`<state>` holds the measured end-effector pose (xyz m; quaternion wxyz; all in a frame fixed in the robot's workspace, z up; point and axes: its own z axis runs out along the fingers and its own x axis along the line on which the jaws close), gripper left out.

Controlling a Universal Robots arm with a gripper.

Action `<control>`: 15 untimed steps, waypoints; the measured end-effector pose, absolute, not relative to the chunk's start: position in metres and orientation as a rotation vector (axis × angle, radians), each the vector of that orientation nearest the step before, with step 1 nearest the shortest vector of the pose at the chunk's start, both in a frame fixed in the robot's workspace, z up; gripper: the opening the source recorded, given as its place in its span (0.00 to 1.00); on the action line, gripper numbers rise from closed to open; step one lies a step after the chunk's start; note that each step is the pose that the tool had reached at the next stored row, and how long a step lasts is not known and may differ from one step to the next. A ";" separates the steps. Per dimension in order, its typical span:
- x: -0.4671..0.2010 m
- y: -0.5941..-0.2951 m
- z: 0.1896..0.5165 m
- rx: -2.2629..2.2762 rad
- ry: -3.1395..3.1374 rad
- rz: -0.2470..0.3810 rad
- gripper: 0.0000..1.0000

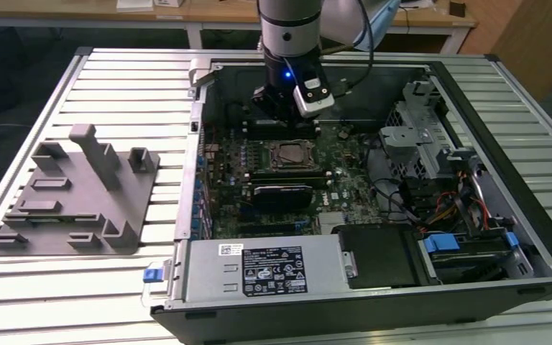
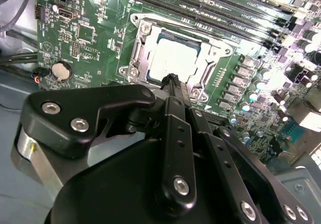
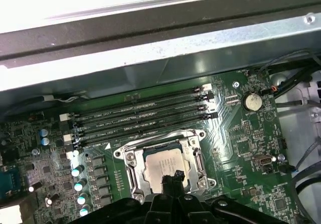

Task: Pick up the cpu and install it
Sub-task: 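Install the second cpu locking lever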

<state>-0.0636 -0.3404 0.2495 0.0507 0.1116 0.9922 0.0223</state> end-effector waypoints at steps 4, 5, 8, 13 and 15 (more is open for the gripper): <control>-0.064 -0.342 0.249 0.340 3.020 0.068 0.11; -0.064 -0.343 0.249 0.340 3.020 0.068 0.11; -0.064 -0.345 0.249 0.340 3.020 0.068 0.11; -0.064 -0.349 0.249 0.340 3.020 0.068 0.11; -0.064 -0.351 0.249 0.340 3.020 0.068 0.11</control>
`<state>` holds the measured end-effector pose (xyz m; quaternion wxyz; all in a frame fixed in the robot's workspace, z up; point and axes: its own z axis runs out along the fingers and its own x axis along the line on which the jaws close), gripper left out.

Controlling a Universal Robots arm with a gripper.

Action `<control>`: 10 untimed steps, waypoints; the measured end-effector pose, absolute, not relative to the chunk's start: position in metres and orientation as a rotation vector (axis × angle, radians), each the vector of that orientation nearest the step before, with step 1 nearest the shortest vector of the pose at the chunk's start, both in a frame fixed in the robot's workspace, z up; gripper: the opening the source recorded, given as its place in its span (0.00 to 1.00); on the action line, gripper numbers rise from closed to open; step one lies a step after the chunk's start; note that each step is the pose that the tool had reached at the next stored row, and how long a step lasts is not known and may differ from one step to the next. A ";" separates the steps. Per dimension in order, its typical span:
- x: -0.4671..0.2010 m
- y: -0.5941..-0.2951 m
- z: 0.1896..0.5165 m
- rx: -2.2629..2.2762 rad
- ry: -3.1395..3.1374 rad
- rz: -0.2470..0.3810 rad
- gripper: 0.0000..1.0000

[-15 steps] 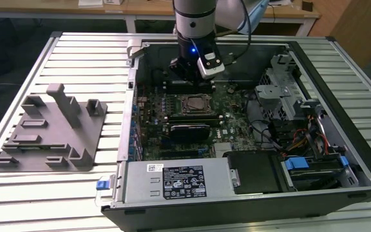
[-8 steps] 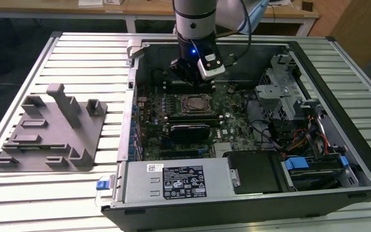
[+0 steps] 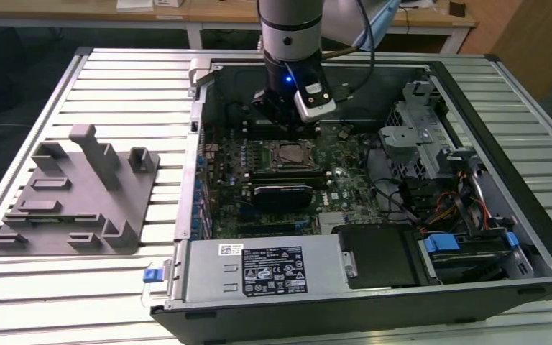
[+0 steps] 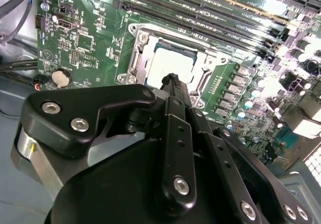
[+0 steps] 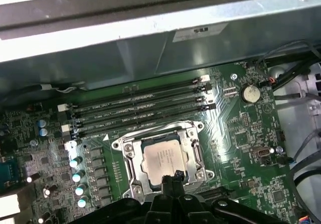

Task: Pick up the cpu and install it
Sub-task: 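Install the second cpu locking lever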

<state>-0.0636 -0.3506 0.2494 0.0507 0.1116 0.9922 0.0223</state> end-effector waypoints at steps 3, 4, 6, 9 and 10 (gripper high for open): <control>-0.064 -0.353 0.249 0.340 3.020 0.068 0.11; -0.064 -0.354 0.249 0.340 3.020 0.068 0.11; -0.064 -0.356 0.249 0.340 3.020 0.068 0.11; -0.064 -0.358 0.249 0.340 3.020 0.068 0.11; -0.064 -0.359 0.249 0.340 3.020 0.068 0.11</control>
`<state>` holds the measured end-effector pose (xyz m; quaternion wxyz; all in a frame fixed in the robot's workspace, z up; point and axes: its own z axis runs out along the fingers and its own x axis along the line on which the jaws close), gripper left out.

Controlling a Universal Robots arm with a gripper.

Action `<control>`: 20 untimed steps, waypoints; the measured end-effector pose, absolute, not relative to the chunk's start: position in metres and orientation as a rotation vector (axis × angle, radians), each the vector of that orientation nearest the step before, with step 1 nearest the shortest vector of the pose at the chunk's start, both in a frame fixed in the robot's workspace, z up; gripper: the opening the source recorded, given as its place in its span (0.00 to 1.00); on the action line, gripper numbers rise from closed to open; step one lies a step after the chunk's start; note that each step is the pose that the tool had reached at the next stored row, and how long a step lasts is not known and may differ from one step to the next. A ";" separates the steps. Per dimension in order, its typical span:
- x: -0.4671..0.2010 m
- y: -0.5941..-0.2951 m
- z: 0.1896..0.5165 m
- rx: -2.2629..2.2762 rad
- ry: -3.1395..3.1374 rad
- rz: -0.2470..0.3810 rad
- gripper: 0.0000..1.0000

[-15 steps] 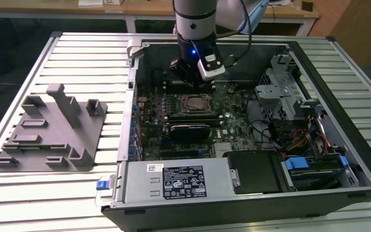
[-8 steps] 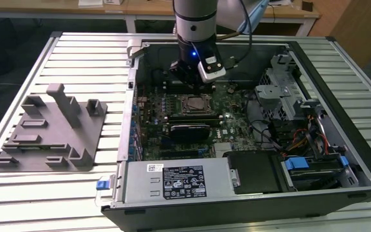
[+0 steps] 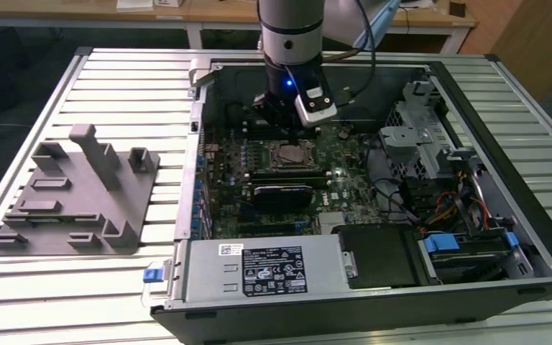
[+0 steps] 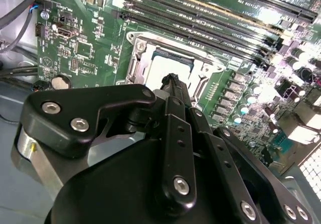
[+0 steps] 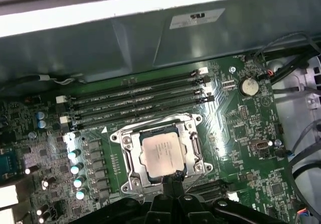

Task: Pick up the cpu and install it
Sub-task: 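Install the second cpu locking lever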

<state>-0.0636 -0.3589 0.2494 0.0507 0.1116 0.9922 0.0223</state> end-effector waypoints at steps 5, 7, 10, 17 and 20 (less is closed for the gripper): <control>-0.064 -0.364 0.249 0.340 3.020 0.068 0.11; -0.064 -0.366 0.249 0.340 3.020 0.068 0.11; -0.064 -0.372 0.249 0.340 3.020 0.070 0.11; -0.065 -0.386 0.246 0.341 3.021 0.079 0.11; -0.068 -0.389 0.244 0.341 3.021 0.090 0.11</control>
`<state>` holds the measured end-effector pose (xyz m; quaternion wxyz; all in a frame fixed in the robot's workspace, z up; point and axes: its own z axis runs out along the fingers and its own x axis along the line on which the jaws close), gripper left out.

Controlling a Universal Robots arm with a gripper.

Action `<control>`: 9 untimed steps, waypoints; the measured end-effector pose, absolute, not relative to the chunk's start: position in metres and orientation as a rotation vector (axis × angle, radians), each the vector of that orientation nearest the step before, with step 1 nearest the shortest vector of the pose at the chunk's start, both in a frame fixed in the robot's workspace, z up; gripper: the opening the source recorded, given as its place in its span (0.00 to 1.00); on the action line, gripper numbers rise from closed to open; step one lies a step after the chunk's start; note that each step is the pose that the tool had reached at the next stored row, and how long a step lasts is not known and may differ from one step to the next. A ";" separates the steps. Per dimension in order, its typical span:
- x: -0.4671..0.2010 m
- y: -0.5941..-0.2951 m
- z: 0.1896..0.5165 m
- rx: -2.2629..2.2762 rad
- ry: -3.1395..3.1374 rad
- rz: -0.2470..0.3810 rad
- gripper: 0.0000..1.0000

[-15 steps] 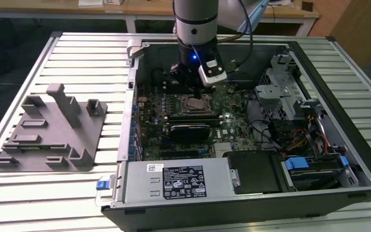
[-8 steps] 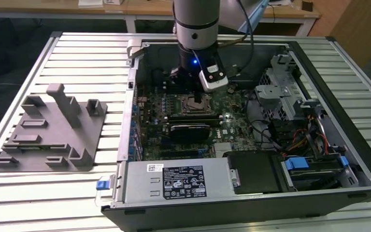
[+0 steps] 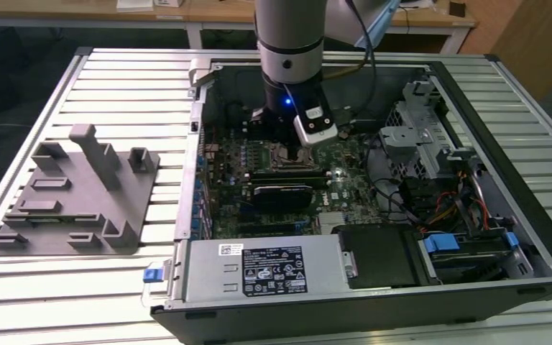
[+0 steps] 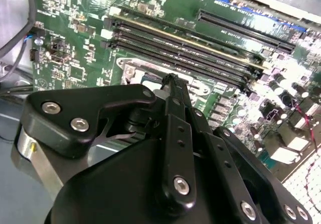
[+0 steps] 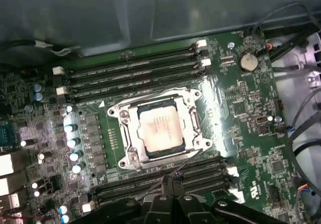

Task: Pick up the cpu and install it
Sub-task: 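Install the second cpu locking lever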

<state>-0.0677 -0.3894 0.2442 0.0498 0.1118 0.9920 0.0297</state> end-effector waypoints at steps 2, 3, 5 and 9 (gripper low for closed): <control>-0.070 -0.391 0.243 0.334 3.023 0.103 0.11; -0.071 -0.391 0.242 0.324 3.024 0.110 0.11; -0.072 -0.391 0.240 0.293 3.028 0.121 0.11; -0.074 -0.391 0.236 0.233 3.035 0.126 0.11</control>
